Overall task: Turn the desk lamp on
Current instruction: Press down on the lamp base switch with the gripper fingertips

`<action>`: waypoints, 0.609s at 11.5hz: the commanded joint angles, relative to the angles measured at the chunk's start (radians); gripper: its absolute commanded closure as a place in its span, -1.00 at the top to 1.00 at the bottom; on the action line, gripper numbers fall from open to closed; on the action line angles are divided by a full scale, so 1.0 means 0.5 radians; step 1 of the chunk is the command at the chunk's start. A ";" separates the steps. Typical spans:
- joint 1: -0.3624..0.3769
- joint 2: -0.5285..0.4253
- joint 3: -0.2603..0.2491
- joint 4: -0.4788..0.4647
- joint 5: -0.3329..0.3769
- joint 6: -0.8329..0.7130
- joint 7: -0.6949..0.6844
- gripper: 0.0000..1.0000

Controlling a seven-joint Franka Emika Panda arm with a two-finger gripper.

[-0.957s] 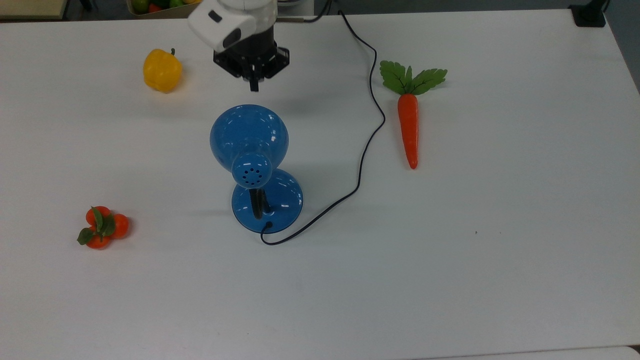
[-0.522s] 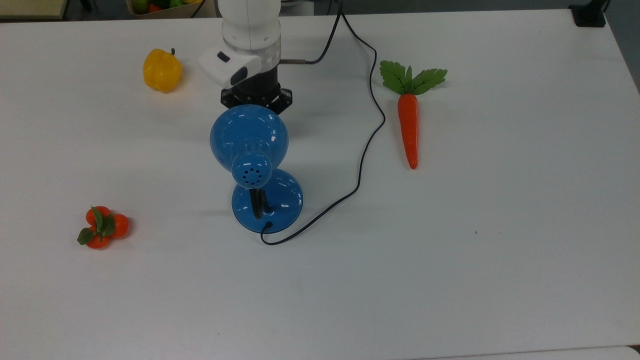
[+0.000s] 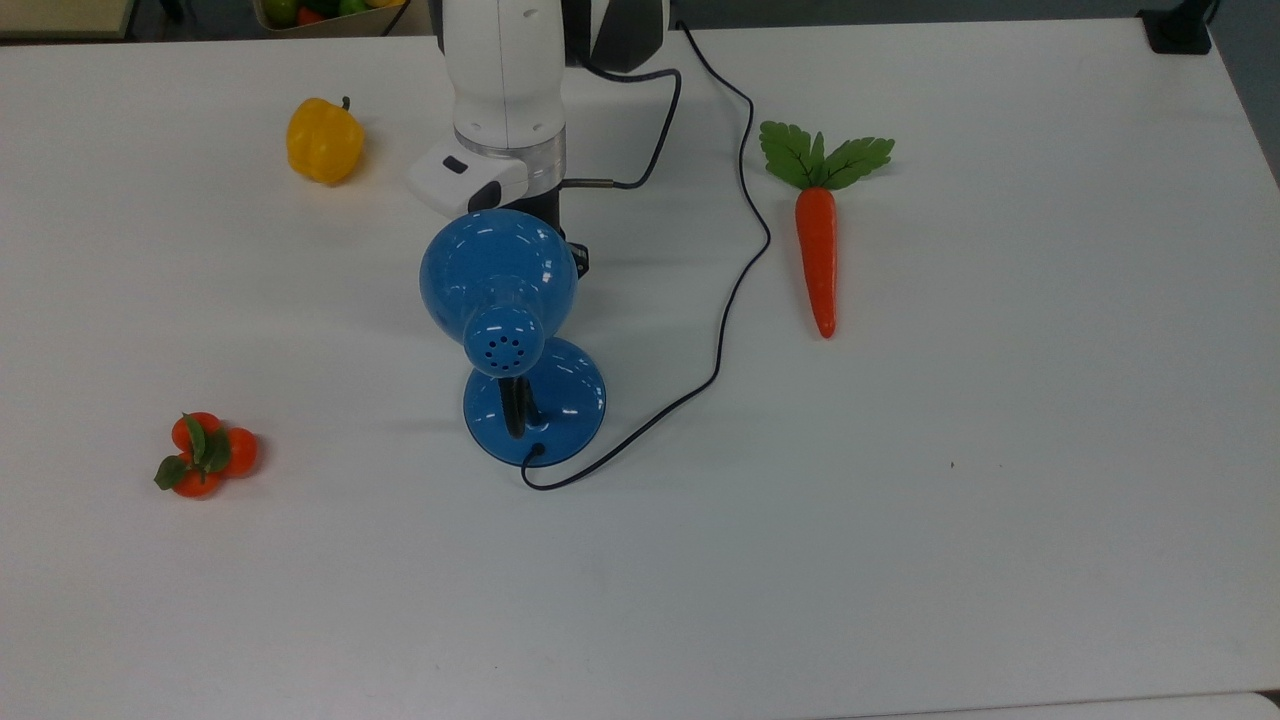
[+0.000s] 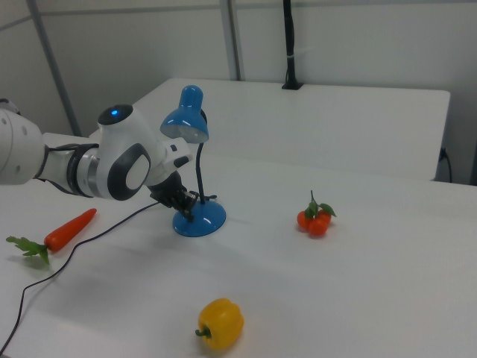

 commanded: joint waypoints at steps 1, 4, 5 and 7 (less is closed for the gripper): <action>0.017 0.063 -0.019 0.006 -0.013 0.172 -0.019 -1.00; 0.017 0.094 -0.016 0.006 -0.016 0.243 -0.016 -1.00; 0.017 0.097 -0.016 0.006 -0.016 0.258 -0.019 -1.00; 0.017 0.116 -0.016 0.024 -0.016 0.264 -0.019 -1.00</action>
